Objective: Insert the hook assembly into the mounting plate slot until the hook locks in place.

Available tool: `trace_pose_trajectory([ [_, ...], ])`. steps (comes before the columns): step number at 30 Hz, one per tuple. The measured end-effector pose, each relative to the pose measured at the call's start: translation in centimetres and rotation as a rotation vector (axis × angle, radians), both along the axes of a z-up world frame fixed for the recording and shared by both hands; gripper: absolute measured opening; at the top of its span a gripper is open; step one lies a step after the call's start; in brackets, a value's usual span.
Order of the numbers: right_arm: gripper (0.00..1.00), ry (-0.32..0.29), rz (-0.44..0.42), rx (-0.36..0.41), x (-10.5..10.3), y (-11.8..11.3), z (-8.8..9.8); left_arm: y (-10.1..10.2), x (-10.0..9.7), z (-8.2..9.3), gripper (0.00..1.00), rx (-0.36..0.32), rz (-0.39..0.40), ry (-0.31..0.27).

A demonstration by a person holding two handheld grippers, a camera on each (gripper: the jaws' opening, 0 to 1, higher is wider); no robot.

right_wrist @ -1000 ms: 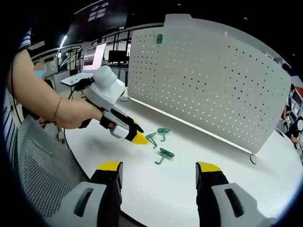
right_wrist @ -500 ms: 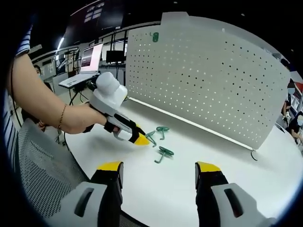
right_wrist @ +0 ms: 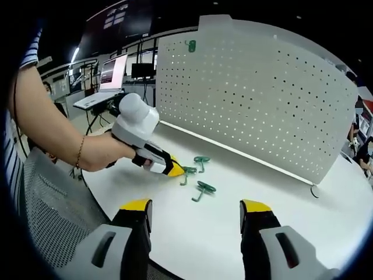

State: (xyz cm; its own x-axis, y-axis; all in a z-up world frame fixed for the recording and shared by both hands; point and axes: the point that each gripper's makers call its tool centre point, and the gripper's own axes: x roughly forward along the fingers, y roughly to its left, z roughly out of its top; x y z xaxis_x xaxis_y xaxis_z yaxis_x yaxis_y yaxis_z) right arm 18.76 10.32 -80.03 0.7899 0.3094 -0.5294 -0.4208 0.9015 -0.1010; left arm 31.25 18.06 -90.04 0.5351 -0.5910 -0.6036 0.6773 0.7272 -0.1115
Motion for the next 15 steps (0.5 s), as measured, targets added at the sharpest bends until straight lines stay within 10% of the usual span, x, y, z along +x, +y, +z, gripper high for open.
trace_pose_trajectory([
  [15, 0.57, 0.003, 0.013, -0.005, -0.1, 0.3, -0.1, 0.5, 0.5, 1.5, 0.02, -0.040, 0.017, -0.006],
])
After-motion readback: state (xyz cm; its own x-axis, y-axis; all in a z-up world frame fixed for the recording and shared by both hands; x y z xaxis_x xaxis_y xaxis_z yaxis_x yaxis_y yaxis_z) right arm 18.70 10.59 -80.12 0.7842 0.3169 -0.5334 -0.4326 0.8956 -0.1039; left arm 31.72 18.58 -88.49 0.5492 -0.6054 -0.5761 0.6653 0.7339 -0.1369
